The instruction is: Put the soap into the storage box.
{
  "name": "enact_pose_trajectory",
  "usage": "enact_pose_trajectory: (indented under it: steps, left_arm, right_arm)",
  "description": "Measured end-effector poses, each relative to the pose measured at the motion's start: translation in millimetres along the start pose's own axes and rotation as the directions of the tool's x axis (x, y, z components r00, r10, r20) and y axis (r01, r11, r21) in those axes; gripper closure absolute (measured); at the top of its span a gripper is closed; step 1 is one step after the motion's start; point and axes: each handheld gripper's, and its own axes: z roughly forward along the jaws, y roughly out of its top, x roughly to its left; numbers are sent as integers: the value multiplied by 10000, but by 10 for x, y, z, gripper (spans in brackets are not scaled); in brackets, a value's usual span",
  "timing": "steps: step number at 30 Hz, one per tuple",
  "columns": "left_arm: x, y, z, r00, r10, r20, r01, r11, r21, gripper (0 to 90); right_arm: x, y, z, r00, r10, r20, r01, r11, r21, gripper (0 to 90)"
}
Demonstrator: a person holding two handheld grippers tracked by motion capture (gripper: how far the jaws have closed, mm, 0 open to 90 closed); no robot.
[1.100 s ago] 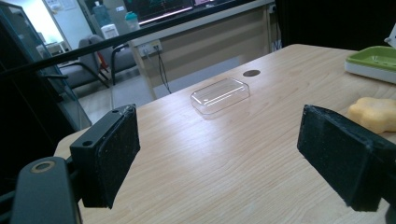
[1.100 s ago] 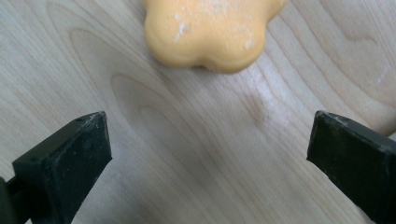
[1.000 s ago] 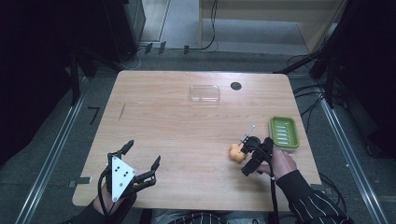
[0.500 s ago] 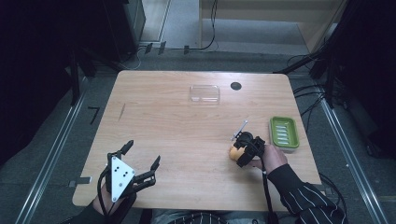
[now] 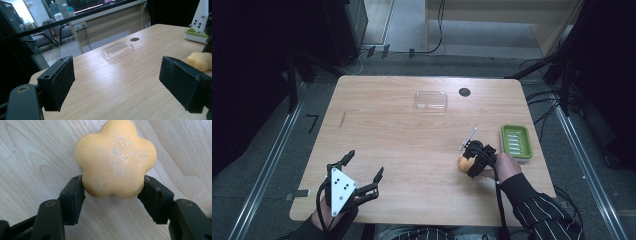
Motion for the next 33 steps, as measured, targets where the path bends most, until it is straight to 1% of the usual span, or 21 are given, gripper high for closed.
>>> enact_pose_trajectory:
  steps: [1,2,3,6,8,9,10,12,14,15,17,19,20,22,24,31,33]
  left_arm:
    - [-1,0,1,10000,-8,-2,8,10000,-1,135]
    - [-1,0,1,10000,3,8,-3,10000,-5,135]
    - [-2,0,1,10000,-1,3,1,10000,-3,135]
    - [-3,1,1,10000,2,4,-2,10000,4,135]
    - [-5,2,1,10000,-1,5,1,10000,3,135]
    - [-5,2,1,10000,0,2,0,10000,1,135]
    - [-4,2,0,10000,-3,1,3,10000,-7,135]
    - [-1,1,1,10000,-30,-14,30,10000,-20,135]
    - [-1,0,1,10000,-48,-17,47,10000,-25,135]
    - [0,-1,1,10000,-35,-1,35,10000,-35,135]
    - [2,-2,0,10000,-27,-7,27,10000,-26,135]
    - [3,-2,-1,10000,-48,-9,48,10000,-37,135]
    - [5,-2,-2,10000,-43,-4,43,10000,-35,135]
    - [5,-2,-2,10000,-66,-11,66,10000,-41,135]
    - [0,-1,1,10000,-51,-11,51,10000,-45,135]
    - [3,-1,-1,10000,-43,-6,43,10000,-32,135]
    - [4,-1,-1,10000,-51,-3,51,10000,-39,135]
  right_arm:
    - [-3,0,3,10000,-10,59,9,10000,67,356]
    - [-4,0,4,9999,85,87,-86,10000,18,316]
    - [-11,1,6,9999,122,60,-122,9999,45,304]
    - [4,10,9,9999,132,18,-132,9999,-32,279]
    - [14,32,12,9999,47,141,-48,10000,44,262]
    - [21,46,20,9999,95,120,-96,9999,57,262]
    - [19,60,26,9999,-5,130,4,10000,75,262]
    - [25,86,40,9997,-33,228,29,9999,146,267]
    - [27,107,52,9996,-77,274,71,9997,225,294]
    - [31,114,62,9995,22,329,-28,9998,180,311]
    - [25,129,69,9993,-23,378,12,9996,275,330]
    - [33,140,79,9993,-25,370,12,9994,350,340]
    - [31,142,84,9991,-133,397,118,9992,373,353]
    - [30,133,88,9995,-93,288,80,9990,438,399]
    - [23,123,83,9996,-88,262,79,9994,352,402]
    - [42,119,81,9992,-43,390,32,9996,283,406]
    - [35,115,83,9993,-56,366,50,9999,156,406]
